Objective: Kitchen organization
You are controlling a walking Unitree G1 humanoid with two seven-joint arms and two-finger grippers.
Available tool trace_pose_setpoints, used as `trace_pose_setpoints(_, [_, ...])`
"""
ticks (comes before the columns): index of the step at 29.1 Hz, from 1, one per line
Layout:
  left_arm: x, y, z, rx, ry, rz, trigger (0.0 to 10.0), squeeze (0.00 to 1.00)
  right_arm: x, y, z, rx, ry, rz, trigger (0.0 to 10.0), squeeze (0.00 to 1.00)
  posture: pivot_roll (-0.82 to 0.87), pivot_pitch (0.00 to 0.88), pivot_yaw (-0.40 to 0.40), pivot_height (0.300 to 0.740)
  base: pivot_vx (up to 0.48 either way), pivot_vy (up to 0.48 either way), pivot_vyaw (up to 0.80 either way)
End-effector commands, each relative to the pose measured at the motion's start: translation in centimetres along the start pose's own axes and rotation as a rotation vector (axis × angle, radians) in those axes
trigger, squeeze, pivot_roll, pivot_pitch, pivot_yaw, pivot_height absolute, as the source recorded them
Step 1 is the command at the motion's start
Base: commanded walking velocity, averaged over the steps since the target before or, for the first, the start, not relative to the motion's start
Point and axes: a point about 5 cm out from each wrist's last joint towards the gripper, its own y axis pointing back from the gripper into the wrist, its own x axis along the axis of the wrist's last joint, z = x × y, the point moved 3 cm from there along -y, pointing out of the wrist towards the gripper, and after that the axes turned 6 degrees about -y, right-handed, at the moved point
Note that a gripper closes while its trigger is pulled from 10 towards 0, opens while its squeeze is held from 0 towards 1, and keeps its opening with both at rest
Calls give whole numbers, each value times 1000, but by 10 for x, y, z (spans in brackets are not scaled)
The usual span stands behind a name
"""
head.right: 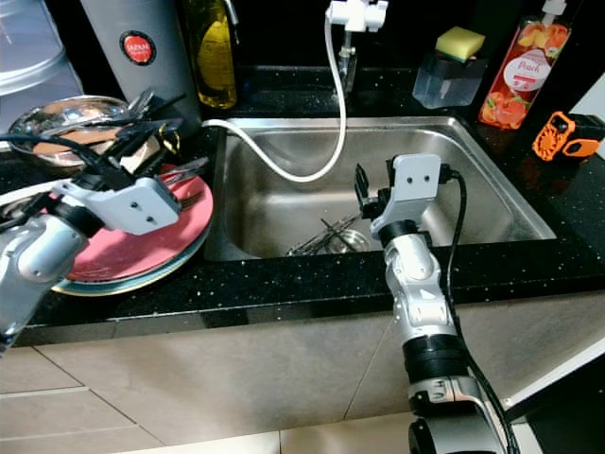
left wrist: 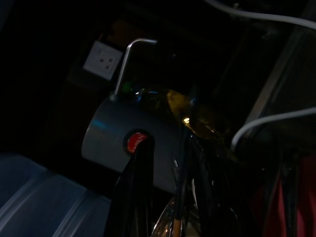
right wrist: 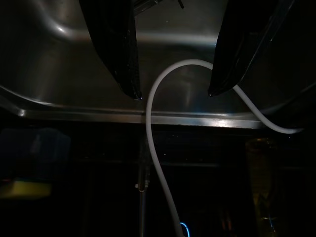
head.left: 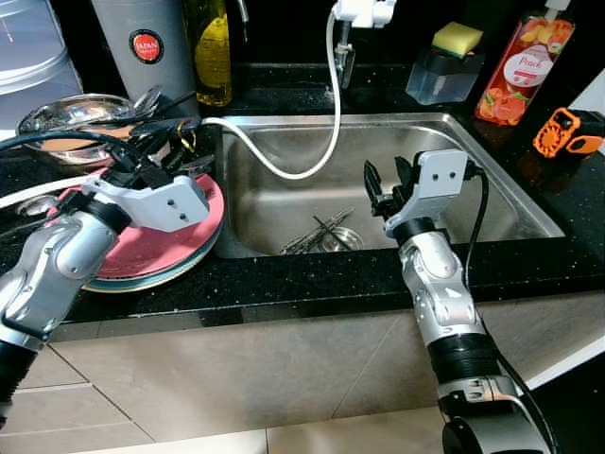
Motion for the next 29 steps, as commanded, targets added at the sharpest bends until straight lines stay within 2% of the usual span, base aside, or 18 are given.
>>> trace_pose_setpoints(1, [-7,1,5,13,33,-30,10000,0,-4,1,3,-9,5,-12,10000,0,249,0,-70,740,0,0,0])
trace_pose_setpoints(7, [-16,-4,4,46,67,-67,10000,0,-4,0,1,-2,5,-13,10000,0,252,0,-75,740,0,0,0])
trace_pose_setpoints(12, [-30,-11,7,42,128,-118,10000,0,-3,-1,2,-3,7,-10,10000,0,243,0,-76,740,0,0,0])
trace_pose_setpoints(24, [-47,-26,11,20,211,-154,10000,0,-4,1,4,-13,8,-9,10000,0,228,0,-67,740,0,0,0])
trace_pose_setpoints(29, [-50,-31,31,-78,239,-165,10000,0,-4,2,4,-18,7,-8,10000,0,222,0,-59,740,0,0,0])
